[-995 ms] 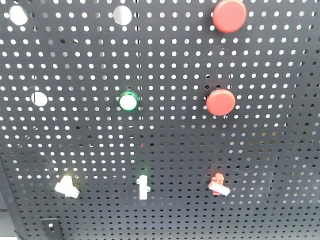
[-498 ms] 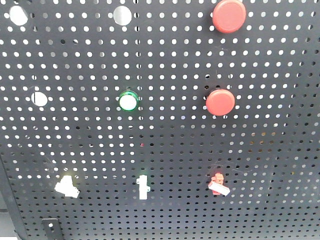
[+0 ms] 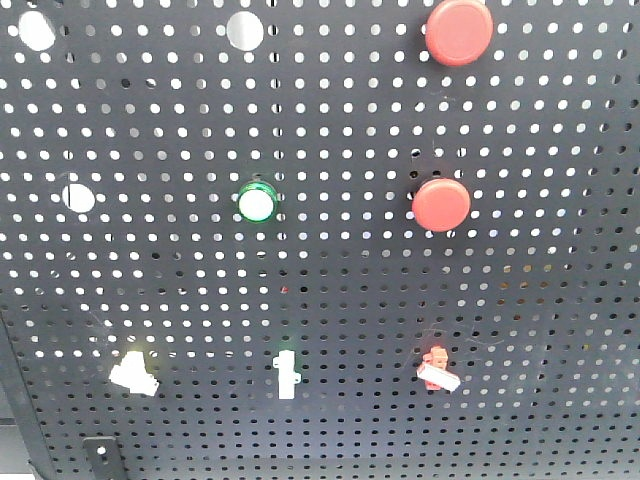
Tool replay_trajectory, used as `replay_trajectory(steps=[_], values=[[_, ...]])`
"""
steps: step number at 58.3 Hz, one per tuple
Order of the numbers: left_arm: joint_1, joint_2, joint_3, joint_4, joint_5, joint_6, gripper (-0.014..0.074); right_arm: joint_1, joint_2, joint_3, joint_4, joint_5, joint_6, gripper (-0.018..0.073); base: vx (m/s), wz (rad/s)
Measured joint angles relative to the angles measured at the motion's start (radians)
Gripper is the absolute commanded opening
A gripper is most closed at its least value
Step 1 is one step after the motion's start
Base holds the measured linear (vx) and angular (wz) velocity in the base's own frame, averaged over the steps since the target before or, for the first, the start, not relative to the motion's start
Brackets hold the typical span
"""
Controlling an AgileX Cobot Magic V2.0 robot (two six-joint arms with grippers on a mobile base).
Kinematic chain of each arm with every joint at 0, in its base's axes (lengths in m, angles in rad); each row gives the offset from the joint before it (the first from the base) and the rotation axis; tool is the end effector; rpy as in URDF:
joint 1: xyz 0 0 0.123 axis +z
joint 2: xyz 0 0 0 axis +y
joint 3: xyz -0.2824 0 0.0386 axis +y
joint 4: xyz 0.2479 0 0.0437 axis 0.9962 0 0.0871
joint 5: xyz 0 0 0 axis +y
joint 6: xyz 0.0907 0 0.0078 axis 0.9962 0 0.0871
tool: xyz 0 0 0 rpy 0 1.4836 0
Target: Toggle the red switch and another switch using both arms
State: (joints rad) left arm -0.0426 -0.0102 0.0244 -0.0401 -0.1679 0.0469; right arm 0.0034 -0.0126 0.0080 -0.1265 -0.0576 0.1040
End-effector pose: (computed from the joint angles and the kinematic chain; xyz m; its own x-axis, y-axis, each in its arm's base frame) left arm 0.0541 -0.0017 0.2205 0.2385 -0.0028 -0.9711 0.0343 0.9994 0.0056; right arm 0.0549 0.0008 0.2163 0.1486 -0.0218 -0.9887 -0.0073 0.9997 -0.0231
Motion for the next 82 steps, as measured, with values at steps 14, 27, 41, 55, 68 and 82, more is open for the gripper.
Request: replay_trajectory(steps=[14,27,41,55,68,82], values=[[0.000,0.000,-0.202,-0.001,-0.030,-0.029,0.0002,0.000,0.051,-0.240,0.000,0.037,0.000,-0.0006,0.00,0.00],[0.000,0.127,-0.419,-0.001,0.033,-0.031,0.0002,0.000,0.268,-0.405,-0.002,0.043,-0.001,-0.0006,0.00,0.00],[0.000,0.275,-0.419,-0.001,0.259,-0.033,0.0002,0.000,0.432,-0.406,-0.002,0.051,-0.001,-0.0006,0.00,0.00],[0.000,0.380,-0.418,-0.001,0.292,-0.034,0.0002,0.000,0.479,-0.406,-0.002,-0.015,-0.001,-0.0006,0.00,0.00],[-0.090,0.529,-0.418,-0.001,0.276,0.003,0.0002,0.000,0.479,-0.406,-0.002,-0.045,-0.001,-0.0006,0.00,0.00],[-0.279,0.726,-0.418,-0.001,0.037,0.003,0.0002,0.000,0.479,-0.406,-0.002,-0.045,-0.001,-0.0006,0.00,0.00]])
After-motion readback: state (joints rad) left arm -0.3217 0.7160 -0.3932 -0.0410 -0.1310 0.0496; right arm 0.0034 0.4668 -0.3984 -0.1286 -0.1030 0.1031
